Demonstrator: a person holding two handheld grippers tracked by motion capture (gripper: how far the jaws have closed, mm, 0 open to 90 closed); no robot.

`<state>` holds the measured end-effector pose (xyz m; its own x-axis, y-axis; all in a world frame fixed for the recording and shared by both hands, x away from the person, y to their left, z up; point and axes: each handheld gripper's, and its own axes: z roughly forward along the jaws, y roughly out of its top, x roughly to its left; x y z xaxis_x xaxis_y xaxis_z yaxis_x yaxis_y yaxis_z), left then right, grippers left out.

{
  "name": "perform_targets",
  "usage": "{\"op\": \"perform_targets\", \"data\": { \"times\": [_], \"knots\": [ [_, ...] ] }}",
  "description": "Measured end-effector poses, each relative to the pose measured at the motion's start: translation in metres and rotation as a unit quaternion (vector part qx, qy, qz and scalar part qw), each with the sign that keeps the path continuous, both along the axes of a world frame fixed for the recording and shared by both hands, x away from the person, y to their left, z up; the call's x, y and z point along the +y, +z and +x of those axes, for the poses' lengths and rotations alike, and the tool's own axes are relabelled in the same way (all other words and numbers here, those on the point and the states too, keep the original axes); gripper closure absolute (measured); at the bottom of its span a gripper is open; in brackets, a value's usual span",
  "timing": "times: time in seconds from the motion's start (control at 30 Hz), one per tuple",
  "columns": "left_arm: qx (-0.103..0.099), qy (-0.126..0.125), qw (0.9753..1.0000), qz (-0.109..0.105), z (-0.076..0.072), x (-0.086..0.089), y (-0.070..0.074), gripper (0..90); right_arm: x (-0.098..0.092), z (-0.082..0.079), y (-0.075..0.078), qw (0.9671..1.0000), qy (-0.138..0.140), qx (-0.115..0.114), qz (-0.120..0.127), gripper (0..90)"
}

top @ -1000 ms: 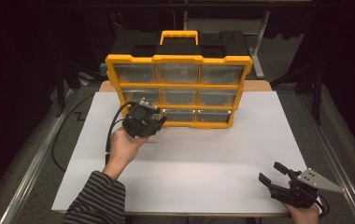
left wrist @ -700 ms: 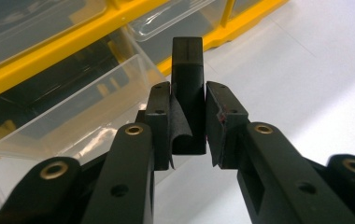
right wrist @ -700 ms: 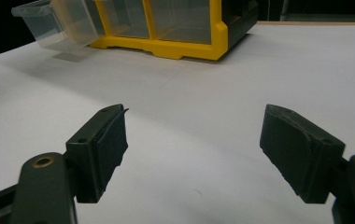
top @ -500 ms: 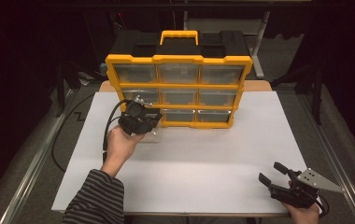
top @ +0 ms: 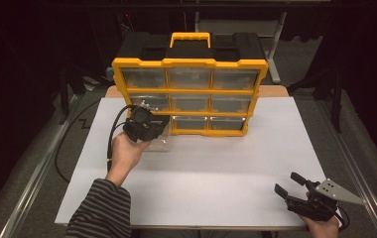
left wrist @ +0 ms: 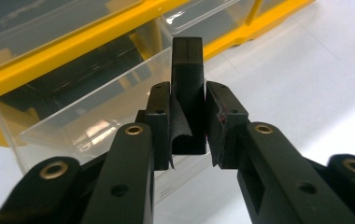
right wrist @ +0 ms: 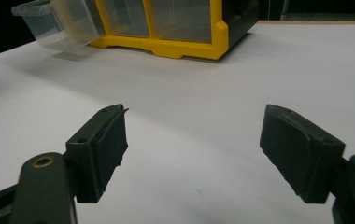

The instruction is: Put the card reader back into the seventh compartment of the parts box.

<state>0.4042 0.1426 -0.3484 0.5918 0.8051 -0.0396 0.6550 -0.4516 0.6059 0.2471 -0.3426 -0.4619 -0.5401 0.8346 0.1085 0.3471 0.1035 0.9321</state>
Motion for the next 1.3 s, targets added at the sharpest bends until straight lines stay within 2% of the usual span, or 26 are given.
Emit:
{"op": "perform_targets", "data": {
  "times": [0.37,0.53,0.9,1.07,1.3],
  "knots": [
    [0.002,0.02,0.9998,0.008,0.005,0.008,-0.007,72.5,0.0,0.0,0.0,1.0,-0.001,0.001,0.0,23.6],
    [0.008,0.019,0.9997,0.009,0.006,0.009,-0.009,71.9,0.0,0.0,0.0,1.0,-0.001,0.001,0.0,23.6],
    [-0.004,0.023,0.9997,0.003,0.001,0.008,-0.007,51.6,0.0,0.001,0.0,1.0,-0.002,0.001,0.0,23.6],
    [-0.012,0.019,0.9997,0.002,-0.003,0.007,-0.006,49.4,0.0,0.0,0.0,1.0,-0.003,0.001,0.001,23.6],
    [-0.016,0.008,0.9998,-0.011,-0.01,0.004,-0.003,46.5,0.0,0.0,0.0,1.0,-0.002,0.001,0.0,23.6]
  ]
}}
